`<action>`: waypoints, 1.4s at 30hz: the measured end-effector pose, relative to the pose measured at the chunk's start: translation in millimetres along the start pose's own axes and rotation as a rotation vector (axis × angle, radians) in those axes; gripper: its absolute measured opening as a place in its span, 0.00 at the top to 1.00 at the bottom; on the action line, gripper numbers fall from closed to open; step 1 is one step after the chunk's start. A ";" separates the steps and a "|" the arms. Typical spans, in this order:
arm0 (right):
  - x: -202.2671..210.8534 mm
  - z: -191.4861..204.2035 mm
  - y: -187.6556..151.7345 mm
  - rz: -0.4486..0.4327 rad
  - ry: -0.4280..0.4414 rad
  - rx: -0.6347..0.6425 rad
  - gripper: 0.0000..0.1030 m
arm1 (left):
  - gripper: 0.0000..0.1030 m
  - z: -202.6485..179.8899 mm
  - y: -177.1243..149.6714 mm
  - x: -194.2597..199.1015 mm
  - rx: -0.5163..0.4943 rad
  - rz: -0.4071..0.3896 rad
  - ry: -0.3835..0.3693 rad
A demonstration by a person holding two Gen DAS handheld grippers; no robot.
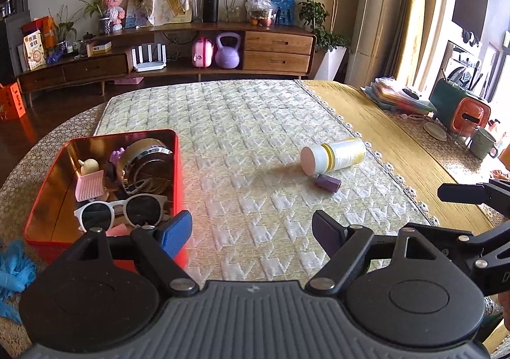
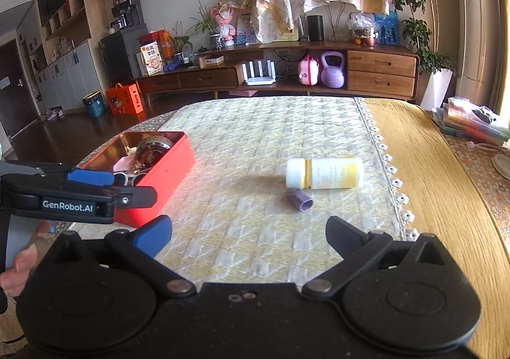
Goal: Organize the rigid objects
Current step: 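Withdraw both open tools toward white pill bottle and purple block, then close left tool on purple block while right tool closes on pill bottle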
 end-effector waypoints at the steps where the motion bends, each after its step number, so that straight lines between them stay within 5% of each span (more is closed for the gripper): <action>1: -0.9 -6.1 -1.0 0.002 -0.006 0.003 0.00 | 0.20 -4.1 0.1 -3.4 -0.005 0.001 -0.003; 17: -32.1 -65.1 9.7 0.029 -0.004 0.110 0.00 | 0.20 -53.8 0.6 -69.9 -0.065 0.068 -0.064; 33: -131.7 -82.5 28.9 0.112 0.014 0.234 0.01 | 0.20 -58.8 -0.9 -147.9 -0.079 0.143 -0.089; 42: -162.6 -62.4 36.5 0.115 0.061 0.497 0.03 | 0.20 -55.7 6.5 -171.4 -0.093 0.121 -0.101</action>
Point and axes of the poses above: each gripper's, at about its wrist camera, not at the fingertips, and x roughly against the way its jaws point, z to its left, y to its top, the point moved 9 cm from there along -x, roughly the way its jaws point, and after that the axes turned 14 degrees about -y, right-handed, at the moved point
